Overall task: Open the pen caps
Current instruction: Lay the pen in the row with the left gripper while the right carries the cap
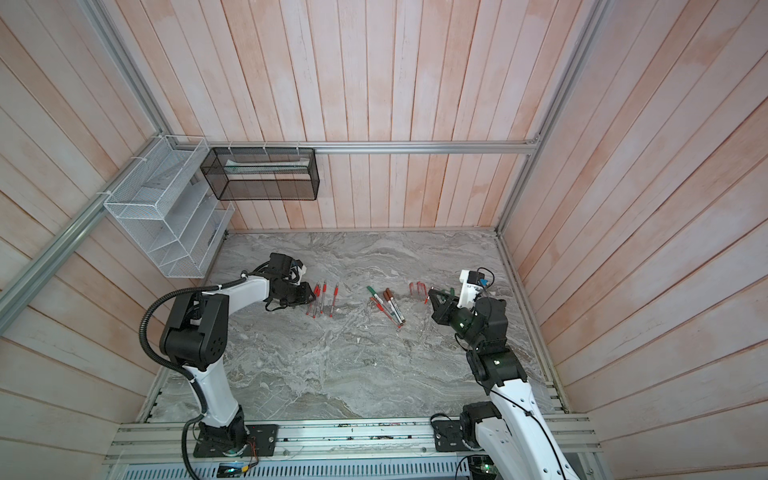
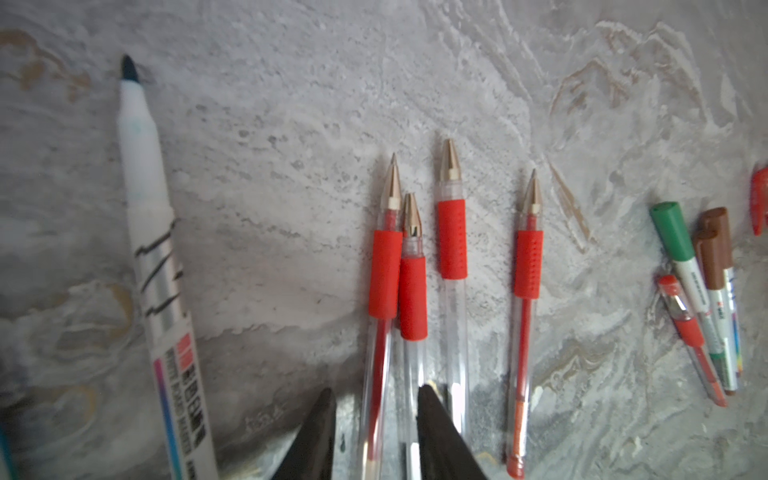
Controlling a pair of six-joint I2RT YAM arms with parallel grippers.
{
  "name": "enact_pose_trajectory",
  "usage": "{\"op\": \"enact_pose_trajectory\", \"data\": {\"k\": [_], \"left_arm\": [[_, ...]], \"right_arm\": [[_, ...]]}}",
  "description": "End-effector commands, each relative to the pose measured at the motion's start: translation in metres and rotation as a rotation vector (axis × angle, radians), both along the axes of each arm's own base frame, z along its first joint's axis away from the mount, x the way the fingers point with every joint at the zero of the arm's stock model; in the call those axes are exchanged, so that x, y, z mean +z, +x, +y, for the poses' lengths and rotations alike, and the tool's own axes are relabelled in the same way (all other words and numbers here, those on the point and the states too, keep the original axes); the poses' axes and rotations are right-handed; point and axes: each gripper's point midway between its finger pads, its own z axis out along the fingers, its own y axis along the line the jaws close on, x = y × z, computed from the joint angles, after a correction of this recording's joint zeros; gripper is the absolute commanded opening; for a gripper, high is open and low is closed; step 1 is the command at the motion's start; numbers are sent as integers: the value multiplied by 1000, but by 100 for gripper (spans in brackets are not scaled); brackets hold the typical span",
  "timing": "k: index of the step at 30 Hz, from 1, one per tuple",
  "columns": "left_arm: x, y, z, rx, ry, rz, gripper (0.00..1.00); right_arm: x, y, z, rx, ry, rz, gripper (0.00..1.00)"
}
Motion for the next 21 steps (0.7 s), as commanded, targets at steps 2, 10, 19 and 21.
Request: {"op": "enact_pose_trajectory", "data": {"k": [2,10,19,21], "left_arm": [[31,1,5,11,24,-71,38],[97,-13,-7,-66,23,-287,52],[156,-54,2,-190,-2,-590,63],[161,-57,13,-171,-32,-600,69]], "right_arm": [[18,3,-4,-14,-22,-30,0],[6,21,-11,-56,-104,53,0],[-7,56,-13,-80,-183,133,0],[-14,65,-10,-72,-194,163,0]]}}
